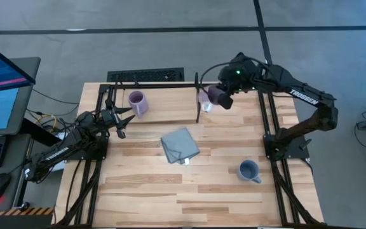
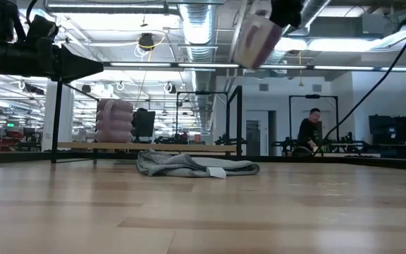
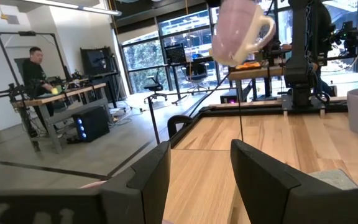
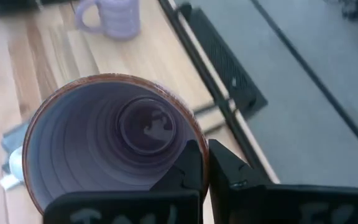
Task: Stack small to large cups/mugs on shelf
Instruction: Put the violet patterned mug on the shelf
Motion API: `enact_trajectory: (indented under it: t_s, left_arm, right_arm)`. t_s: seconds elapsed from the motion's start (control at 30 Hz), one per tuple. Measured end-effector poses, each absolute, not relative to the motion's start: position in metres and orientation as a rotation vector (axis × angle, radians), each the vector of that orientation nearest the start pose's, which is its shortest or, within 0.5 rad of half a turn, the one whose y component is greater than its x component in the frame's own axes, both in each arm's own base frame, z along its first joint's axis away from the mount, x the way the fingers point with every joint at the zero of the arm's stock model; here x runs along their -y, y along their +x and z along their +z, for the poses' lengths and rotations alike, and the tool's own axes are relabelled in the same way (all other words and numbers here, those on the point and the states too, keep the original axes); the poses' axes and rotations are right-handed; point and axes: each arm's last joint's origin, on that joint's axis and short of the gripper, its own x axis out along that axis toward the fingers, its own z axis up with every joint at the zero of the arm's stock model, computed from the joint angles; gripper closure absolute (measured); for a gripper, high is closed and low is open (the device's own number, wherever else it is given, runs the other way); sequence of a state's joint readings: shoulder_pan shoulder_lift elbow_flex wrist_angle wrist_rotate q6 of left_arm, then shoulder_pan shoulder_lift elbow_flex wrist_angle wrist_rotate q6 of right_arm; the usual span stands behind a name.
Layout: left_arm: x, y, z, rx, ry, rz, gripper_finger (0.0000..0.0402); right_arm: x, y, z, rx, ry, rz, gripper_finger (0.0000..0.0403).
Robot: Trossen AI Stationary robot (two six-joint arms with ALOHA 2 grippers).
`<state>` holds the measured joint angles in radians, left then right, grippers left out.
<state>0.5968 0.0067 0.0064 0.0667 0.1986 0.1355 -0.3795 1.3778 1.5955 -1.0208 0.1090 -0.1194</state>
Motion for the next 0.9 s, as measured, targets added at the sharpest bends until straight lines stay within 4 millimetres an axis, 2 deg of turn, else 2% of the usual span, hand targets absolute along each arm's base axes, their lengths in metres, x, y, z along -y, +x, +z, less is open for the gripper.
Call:
enact_trajectory:
  t_s: [0.17,0.33,0.63,0.9]
  left_arm:
    - [-0.05,0.083,0.172,0.036,0.158,0.398,0.024]
    - [-0.05,0.083,0.172,0.037,0.152,0.397,0.024]
    - [-0.051,0.085,0.171,0.019,0.145,0.394,0.024]
    - [-0.052,0.087,0.17,-0.004,0.15,0.393,0.024]
  right_arm:
    - [0.103,0.259,0.409,-0.786,-0.058,-0.386,0.0386]
    - [0.113,0.286,0.407,-0.782,-0.106,-0.368,0.0386]
    - [0.138,0.354,0.399,-0.752,-0.177,-0.291,0.0386]
    - [0.159,0.411,0.372,-0.801,-0.235,-0.253,0.0386]
